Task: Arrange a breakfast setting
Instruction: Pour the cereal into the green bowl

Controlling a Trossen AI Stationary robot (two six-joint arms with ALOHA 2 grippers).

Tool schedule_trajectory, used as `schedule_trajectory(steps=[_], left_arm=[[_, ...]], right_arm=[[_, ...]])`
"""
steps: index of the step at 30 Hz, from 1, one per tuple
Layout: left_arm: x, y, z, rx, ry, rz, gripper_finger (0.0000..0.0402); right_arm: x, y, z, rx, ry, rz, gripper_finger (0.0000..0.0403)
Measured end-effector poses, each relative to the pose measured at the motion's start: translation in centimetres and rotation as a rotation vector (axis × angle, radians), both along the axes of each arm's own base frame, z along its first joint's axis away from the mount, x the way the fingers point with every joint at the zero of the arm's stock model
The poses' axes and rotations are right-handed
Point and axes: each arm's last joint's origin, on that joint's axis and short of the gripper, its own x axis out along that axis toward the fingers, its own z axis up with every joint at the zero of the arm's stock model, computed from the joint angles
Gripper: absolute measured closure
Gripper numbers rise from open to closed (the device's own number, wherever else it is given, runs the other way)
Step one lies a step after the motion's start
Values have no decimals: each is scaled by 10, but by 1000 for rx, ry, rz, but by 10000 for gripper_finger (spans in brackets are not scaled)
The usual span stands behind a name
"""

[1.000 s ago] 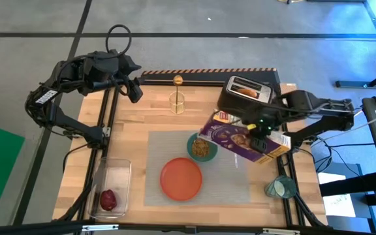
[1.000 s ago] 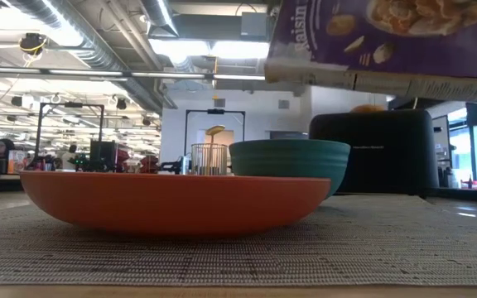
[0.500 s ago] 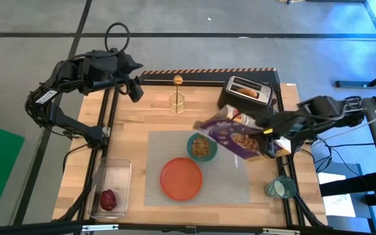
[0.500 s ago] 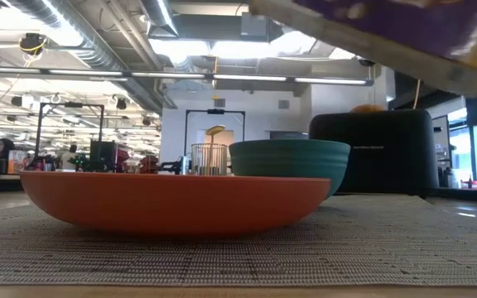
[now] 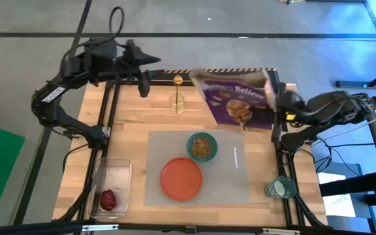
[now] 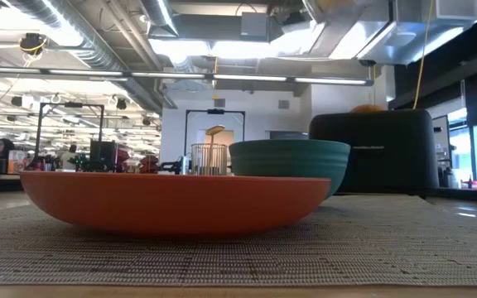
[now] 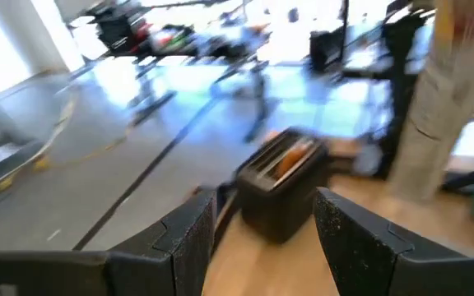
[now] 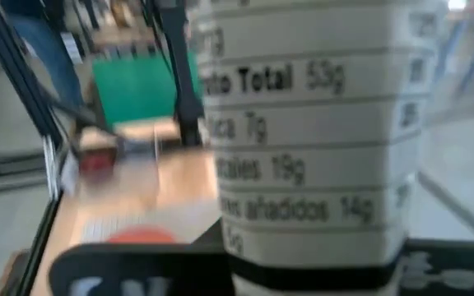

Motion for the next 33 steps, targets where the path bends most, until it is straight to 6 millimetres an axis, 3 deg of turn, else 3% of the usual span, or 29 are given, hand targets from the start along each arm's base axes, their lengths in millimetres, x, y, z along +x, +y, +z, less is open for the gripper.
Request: schedule_trajectory(steps=[8,15,23,33], left_arm=[[43,7,1,-20,-161,-312,202],[68,11,-4,-52,-219,-397,201],[62,9,0,-53,-230,-388,154],[24,0,24,40,-315,-288,94]], right_arm=[[12,-16,28,-135,-241,48,398],[35,-39,36,-179,-354,144,398],[49,-63,35,-152,-373,188,398],[43,-94,38,-163,-405,154,398]])
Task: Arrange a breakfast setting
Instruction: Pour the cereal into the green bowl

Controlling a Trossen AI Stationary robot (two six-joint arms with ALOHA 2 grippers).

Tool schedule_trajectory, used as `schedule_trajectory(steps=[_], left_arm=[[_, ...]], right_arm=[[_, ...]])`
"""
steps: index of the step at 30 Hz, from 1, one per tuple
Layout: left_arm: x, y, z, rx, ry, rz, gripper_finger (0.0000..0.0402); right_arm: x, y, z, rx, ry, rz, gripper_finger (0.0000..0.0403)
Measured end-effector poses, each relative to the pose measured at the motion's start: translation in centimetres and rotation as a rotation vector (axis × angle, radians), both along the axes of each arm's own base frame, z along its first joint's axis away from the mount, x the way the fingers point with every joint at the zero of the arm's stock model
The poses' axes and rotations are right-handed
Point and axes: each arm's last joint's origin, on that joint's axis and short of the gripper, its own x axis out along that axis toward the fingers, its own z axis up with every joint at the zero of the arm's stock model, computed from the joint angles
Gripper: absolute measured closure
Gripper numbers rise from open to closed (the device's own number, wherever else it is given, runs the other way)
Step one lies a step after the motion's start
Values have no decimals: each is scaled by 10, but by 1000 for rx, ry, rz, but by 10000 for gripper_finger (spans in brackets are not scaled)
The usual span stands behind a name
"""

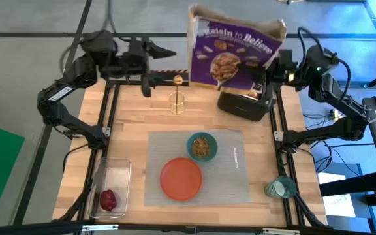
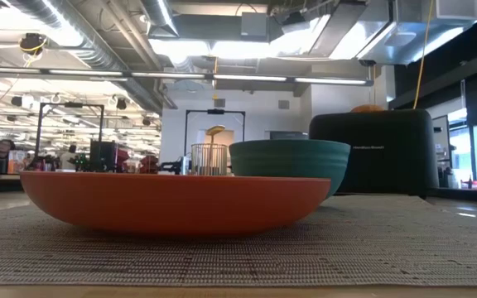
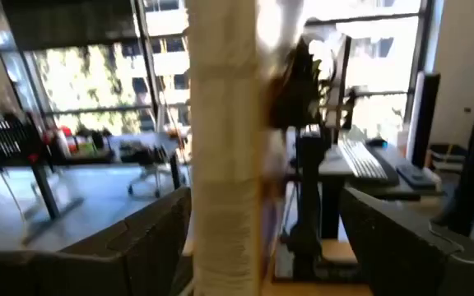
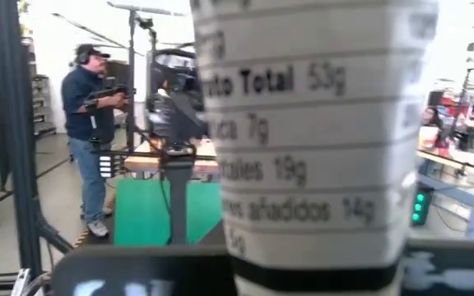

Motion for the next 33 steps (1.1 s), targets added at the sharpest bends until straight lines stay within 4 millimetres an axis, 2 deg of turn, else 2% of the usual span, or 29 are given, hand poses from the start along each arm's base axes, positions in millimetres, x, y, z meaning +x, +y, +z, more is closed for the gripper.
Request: schedule_trajectory(steps=[3,6,9,14,18,33], left_arm=[[0,1,6,16,-56,14,88],[9,4,1,8,-39,28,88],[10,5,2,-13,-56,46,89],[12,1,0,-18,-37,-71,90],[10,-3,0,-17,-33,-113,90],[-8,2,5,-70,-37,7,90]], right_arm=[[9,-7,-3,20,14,63,398],[26,-11,-11,52,45,134,396],[32,-13,-11,44,32,154,398],[43,-16,-17,56,60,172,395],[45,-17,-18,56,61,162,398],[36,-18,-13,52,29,30,396]])
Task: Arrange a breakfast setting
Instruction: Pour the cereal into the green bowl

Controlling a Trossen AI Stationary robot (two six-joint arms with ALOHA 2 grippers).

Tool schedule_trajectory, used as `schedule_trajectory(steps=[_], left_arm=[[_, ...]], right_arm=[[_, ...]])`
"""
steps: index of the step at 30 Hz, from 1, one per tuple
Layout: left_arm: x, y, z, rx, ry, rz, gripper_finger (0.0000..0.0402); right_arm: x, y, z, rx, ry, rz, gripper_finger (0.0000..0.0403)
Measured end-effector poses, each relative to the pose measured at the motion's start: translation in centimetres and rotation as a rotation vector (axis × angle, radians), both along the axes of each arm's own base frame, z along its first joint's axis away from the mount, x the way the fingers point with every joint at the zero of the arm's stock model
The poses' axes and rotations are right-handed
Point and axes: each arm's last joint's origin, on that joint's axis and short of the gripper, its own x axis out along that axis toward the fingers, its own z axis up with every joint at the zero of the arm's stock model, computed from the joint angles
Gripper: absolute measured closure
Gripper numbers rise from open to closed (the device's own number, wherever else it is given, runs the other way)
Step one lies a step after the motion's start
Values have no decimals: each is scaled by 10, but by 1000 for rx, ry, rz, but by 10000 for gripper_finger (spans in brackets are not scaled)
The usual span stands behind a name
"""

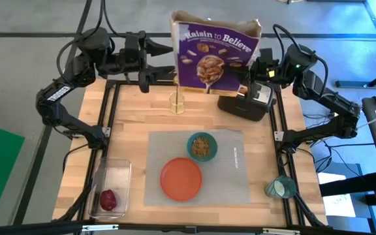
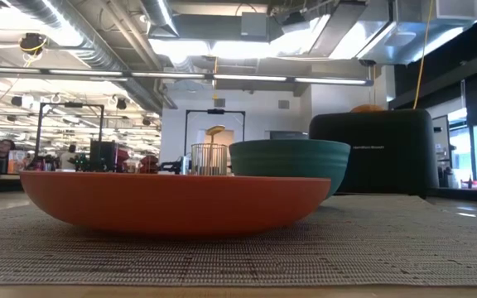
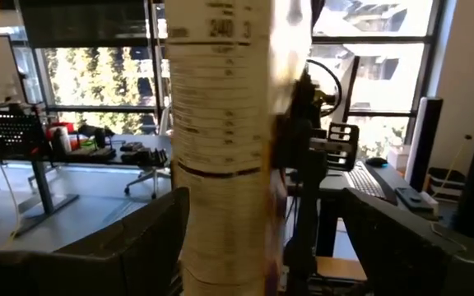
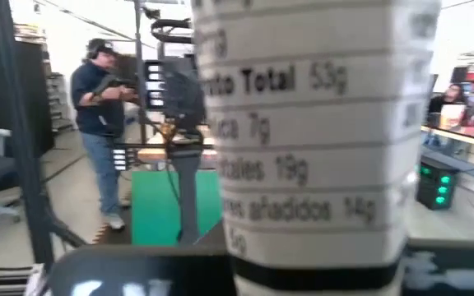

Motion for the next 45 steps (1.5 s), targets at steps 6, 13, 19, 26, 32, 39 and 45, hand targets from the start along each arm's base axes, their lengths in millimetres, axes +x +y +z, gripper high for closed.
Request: schedule_trajectory(steps=[6,13,19,26,32,39,45], left_arm=[[-1,0,1,1,-10,14,90],[16,4,-3,1,-20,-21,90],[22,2,-5,5,-19,-11,97],[22,4,-9,64,38,48,213],[20,6,-11,81,56,-15,373],[17,10,-11,65,63,8,393],[1,12,-19,58,196,153,397]], right_arm=[[2,0,-1,-12,1,29,396],[10,-2,-7,16,37,54,397],[20,-5,-16,37,95,65,398],[26,-6,-23,54,146,78,372],[26,-7,-23,46,144,73,369],[26,-9,-24,39,147,1,352],[24,-10,-27,113,191,-50,273]])
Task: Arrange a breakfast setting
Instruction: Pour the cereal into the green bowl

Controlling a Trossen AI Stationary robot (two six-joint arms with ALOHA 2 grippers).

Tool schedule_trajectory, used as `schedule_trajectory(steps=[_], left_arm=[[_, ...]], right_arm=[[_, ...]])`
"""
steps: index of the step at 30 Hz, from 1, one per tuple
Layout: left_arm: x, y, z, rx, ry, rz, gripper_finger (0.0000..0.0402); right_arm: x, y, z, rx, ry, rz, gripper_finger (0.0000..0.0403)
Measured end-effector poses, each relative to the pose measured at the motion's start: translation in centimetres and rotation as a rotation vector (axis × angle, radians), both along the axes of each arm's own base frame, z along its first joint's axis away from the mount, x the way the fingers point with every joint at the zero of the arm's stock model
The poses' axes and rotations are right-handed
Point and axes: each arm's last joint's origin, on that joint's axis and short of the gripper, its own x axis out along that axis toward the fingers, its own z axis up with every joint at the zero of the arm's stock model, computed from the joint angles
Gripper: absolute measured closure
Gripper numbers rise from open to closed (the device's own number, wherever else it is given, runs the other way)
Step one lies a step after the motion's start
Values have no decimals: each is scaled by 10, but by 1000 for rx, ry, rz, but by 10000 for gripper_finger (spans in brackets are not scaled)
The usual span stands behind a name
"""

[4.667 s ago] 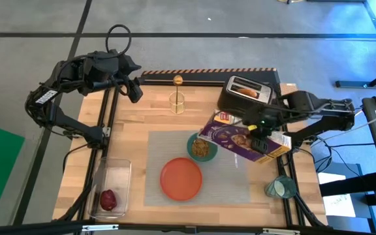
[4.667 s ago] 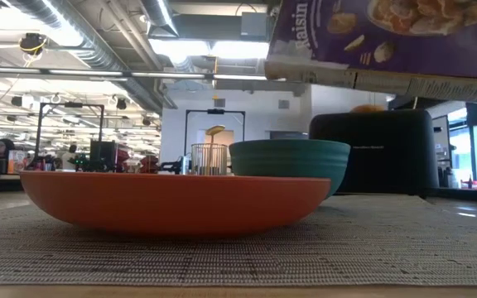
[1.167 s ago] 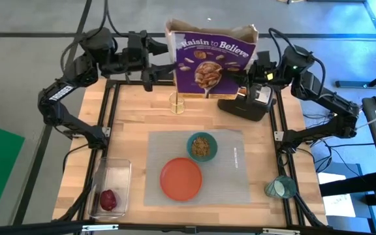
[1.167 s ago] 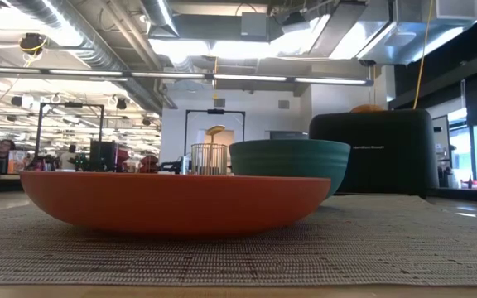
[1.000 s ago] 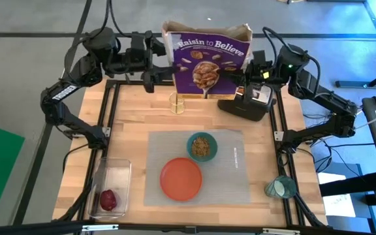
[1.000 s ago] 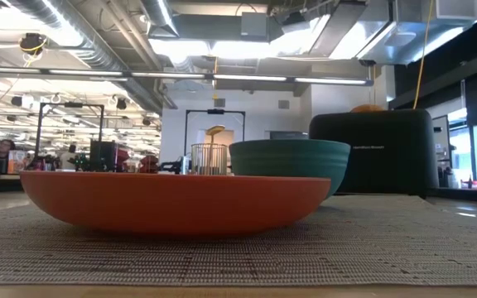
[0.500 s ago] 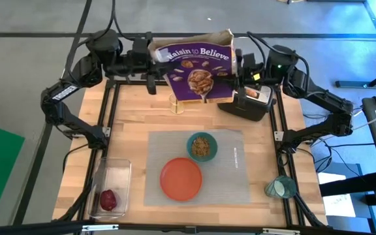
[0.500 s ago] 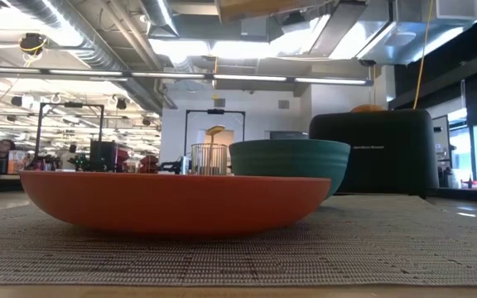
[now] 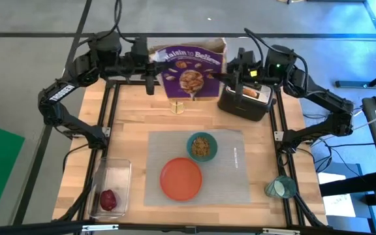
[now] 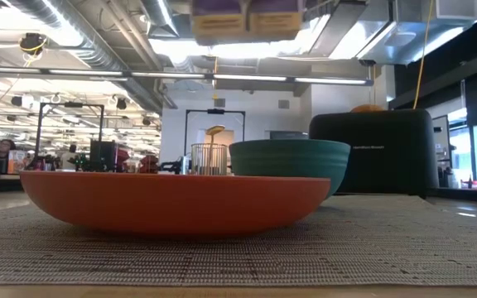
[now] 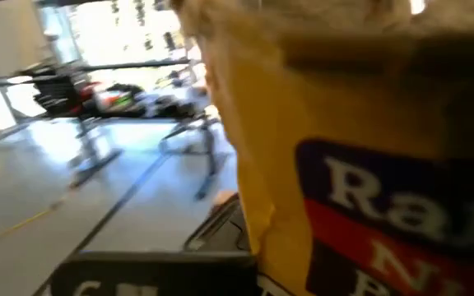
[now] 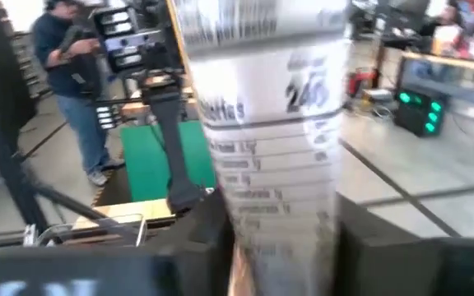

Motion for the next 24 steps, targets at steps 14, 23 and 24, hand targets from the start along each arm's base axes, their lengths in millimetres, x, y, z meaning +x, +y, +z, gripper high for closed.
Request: schedule_trajectory(steps=[14,23,24], left_arm=[[-79,-9,-15,-70,171,525,400],[-102,-14,-111,-160,233,746,401],[-101,-13,-123,-155,245,765,401]], right_arm=[[-17,2,-1,80,68,-157,170],[-21,3,1,83,52,-151,190],[-21,3,1,83,53,-151,191]])
